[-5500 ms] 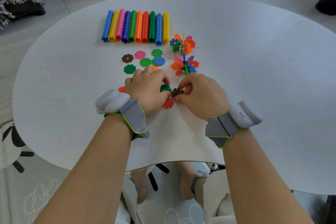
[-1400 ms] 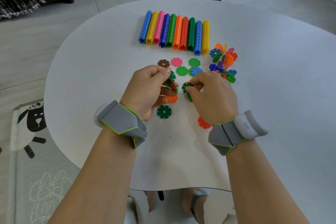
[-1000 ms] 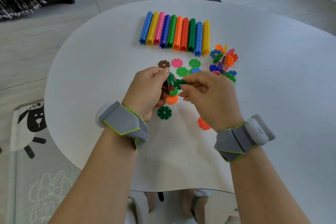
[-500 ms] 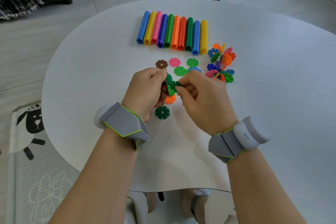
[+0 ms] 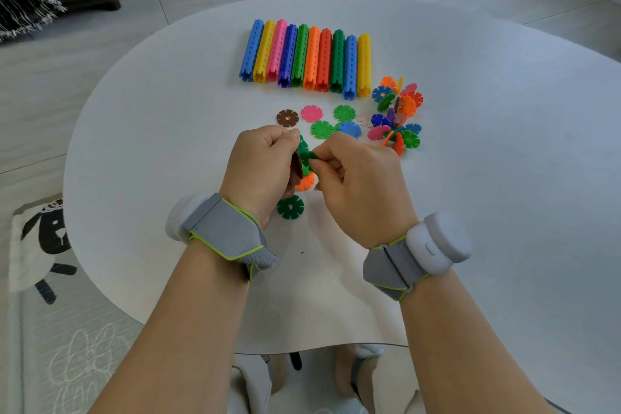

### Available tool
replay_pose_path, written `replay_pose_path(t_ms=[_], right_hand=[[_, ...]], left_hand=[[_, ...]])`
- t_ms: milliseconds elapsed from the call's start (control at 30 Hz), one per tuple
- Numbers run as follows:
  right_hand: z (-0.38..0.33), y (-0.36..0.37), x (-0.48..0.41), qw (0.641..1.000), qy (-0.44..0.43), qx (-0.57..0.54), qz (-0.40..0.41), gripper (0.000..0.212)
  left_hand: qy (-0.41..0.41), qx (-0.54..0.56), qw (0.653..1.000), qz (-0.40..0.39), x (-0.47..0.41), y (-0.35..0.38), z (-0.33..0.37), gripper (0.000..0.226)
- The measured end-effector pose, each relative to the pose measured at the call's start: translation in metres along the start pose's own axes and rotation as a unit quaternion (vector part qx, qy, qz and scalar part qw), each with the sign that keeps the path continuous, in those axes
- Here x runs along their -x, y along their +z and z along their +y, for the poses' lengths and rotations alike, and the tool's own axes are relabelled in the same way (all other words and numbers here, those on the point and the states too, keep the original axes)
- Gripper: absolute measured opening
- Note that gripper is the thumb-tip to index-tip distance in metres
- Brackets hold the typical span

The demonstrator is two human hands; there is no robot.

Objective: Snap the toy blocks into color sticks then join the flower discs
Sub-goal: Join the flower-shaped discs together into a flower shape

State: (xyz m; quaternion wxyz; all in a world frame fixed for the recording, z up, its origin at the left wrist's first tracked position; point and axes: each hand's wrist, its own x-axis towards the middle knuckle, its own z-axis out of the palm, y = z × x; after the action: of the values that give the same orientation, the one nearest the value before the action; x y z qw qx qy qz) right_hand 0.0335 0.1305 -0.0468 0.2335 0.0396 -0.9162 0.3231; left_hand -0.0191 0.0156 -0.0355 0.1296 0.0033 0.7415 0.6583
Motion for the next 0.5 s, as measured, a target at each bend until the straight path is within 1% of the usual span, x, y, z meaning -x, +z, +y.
replay_pose_path(t_ms=[167,267,367,433,500], right_hand=[[-0.004,0.003,0.002,0.999,-0.001,0.018,0.027,0.012],[-0.007,0.004,0.002,0.999,0.009,0.010,0.029,0.013],[-0.007,0.000,-0.001,0.999,0.041,-0.035,-0.004,0.017],[-0.008,-0.005,-0.004,0.996,0.066,-0.033,-0.043,0.021],[-0.010,-0.008,-0.005,0.988,0.112,-0.008,-0.108,0.038]], left_hand=[[0.015,-0.013,1.000,-0.005,0.003,0.002,0.000,0.035],[0.001,0.002,1.000,-0.001,0.003,-0.001,0.000,0.035],[-0.008,-0.004,1.000,0.001,0.003,-0.001,0.000,0.032],[-0.005,-0.013,1.000,0.020,0.004,-0.001,-0.004,0.032],[0.006,-0.025,0.997,0.066,0.002,-0.004,-0.009,0.034]])
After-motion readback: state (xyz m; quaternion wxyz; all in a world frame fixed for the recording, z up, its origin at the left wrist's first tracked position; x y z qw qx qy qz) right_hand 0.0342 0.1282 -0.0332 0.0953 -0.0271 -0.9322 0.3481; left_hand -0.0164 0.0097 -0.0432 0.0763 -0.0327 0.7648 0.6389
